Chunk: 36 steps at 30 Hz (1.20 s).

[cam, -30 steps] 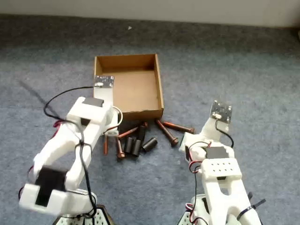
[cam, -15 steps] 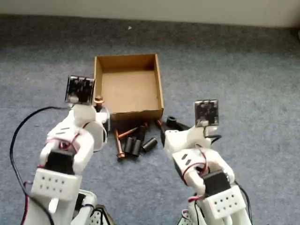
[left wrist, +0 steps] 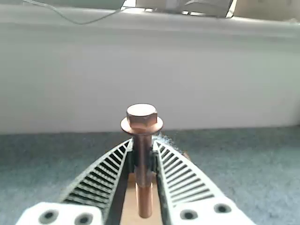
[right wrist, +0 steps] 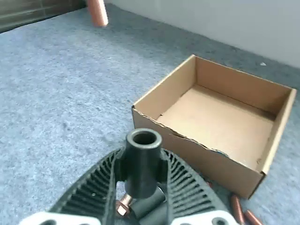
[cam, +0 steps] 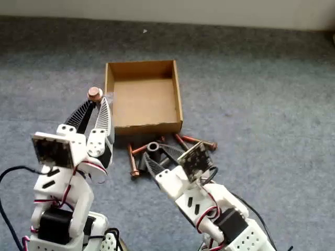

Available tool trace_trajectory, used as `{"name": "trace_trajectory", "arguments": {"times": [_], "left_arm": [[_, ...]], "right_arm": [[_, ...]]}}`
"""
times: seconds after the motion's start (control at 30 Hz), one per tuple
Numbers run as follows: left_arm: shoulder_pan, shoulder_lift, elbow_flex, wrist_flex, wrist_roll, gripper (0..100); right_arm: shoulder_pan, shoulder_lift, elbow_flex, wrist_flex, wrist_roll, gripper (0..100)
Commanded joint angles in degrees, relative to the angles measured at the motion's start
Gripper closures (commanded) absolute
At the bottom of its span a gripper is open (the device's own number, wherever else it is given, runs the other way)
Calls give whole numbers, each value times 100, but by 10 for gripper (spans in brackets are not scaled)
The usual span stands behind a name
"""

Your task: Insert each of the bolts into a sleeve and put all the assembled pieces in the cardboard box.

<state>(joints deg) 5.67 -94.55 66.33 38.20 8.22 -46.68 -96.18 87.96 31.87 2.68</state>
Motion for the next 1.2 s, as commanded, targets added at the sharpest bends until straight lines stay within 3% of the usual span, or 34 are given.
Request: {"name": "trace_trajectory", "arguments": {"times": [0.0, 0.13, 0.23, 0.73, 1.0, 1.17], "left_arm": [[611, -242, -57, -246, -44, 994], [998, -286, -48, -237, 18, 994], [1209, -295, 4, -158, 484, 994], [2185, -295, -356, 1301, 360, 993], [2413, -295, -207, 1398, 352, 993], [2413, -295, 57, 1371, -273, 992]], "right_arm": [[-382, -356, 295, -734, 387, 994], [-541, -699, 796, -1103, 519, 994], [-523, -884, 1051, -1156, 510, 994], [4, -901, 1279, -1156, 492, 994], [4, -901, 1279, -1147, 492, 994], [4, -901, 1279, -1138, 492, 994]]}}
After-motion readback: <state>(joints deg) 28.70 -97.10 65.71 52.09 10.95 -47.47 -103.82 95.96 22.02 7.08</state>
